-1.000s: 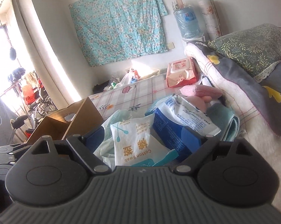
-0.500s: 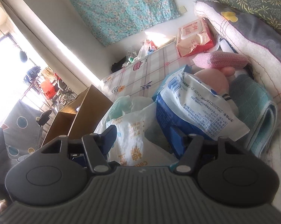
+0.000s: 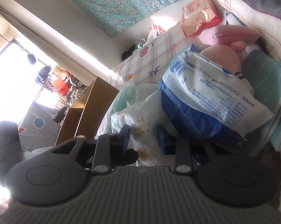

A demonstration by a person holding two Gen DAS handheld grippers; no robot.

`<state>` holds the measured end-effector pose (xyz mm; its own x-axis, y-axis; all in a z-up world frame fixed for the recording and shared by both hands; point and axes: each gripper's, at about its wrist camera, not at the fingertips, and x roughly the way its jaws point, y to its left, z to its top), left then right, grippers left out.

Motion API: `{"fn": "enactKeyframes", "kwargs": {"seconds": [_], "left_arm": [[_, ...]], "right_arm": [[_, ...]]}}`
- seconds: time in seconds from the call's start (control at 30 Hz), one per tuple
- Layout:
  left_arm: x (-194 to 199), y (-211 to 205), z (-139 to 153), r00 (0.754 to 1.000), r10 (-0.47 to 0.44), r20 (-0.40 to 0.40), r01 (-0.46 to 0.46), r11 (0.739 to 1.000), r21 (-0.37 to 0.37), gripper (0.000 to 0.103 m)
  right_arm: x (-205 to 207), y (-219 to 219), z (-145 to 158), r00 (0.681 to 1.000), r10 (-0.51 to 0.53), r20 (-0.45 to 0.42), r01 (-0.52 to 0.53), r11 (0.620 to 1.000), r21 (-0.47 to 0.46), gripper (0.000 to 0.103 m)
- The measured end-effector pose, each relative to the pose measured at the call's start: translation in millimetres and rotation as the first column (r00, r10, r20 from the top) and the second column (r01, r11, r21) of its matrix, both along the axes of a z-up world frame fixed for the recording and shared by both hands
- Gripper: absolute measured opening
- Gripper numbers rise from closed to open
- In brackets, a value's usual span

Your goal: Organize soft objects

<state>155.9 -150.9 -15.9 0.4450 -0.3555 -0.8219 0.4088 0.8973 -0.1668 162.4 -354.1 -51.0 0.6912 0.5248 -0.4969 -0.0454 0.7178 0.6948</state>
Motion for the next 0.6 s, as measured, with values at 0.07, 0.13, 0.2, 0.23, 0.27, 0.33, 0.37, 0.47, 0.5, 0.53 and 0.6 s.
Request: {"fn": "enactKeyframes", "kwargs": {"seconds": [0.07,0.13,0.2,0.23,0.27,0.33,0.37,0.47,0.5,0.53,0.6], "left_arm": [[-1.3,2.0,3.4,1.0,-0.002,0.008,0.002,1.0,-0.008,0.027],[-3.8,2.0,7.1,1.0,-0.01,0.021,0.011,1.0,-0.006,0.026],[-8.9,1.9,12.7,0.999,-0.019,0.036,0.019,1.0,-0.004,0.026],[-12.1,2.4,16.0,0.999,-0.023,0.045,0.023,1.0,-0.005,0.026],[-15.1,3.2,19.1,0.998,-0.025,0.053,0.025,1.0,-0.007,0.026],[-23.6,6.2,27.9,0.997,-0.031,0.077,0.032,0.999,-0.014,0.026],[-28.3,8.5,32.5,0.995,-0.031,0.09,0.033,0.999,-0.018,0.026],[-42.2,17.5,45.7,0.992,-0.03,0.125,0.034,0.999,-0.031,0.026],[-45.8,20.8,49.3,0.99,-0.029,0.135,0.034,0.999,-0.034,0.026],[-50.9,26.2,55.2,0.988,-0.024,0.152,0.03,0.999,-0.039,0.026],[-58.9,37.4,65.2,0.983,-0.013,0.181,0.022,0.999,-0.047,0.026]], "right_arm": [[-3.3,0.8,2.3,1.0,-0.011,0.008,0.011,1.0,0.002,0.026],[-8.5,1.6,5.8,1.0,-0.023,0.014,0.023,1.0,0.008,0.025],[-15.9,2.8,10.8,0.999,-0.036,0.02,0.035,0.999,0.014,0.025],[-19.0,3.4,13.8,0.999,-0.041,0.024,0.041,0.999,0.018,0.025],[-22.1,4.2,16.9,0.999,-0.046,0.028,0.046,0.999,0.022,0.025],[-31.0,7.6,25.1,0.998,-0.054,0.042,0.053,0.998,0.026,0.025],[-34.7,9.5,29.1,0.997,-0.057,0.05,0.056,0.998,0.023,0.025],[-47.4,21.1,45.9,0.995,-0.06,0.076,0.059,0.998,0.009,0.025],[-51.5,26.7,52.5,0.995,-0.06,0.085,0.059,0.998,0.006,0.025],[-53.7,30.8,57.1,0.994,-0.058,0.092,0.058,0.998,0.006,0.025],[-58.5,44.7,70.9,0.992,-0.049,0.116,0.048,0.999,0.005,0.025]]}}
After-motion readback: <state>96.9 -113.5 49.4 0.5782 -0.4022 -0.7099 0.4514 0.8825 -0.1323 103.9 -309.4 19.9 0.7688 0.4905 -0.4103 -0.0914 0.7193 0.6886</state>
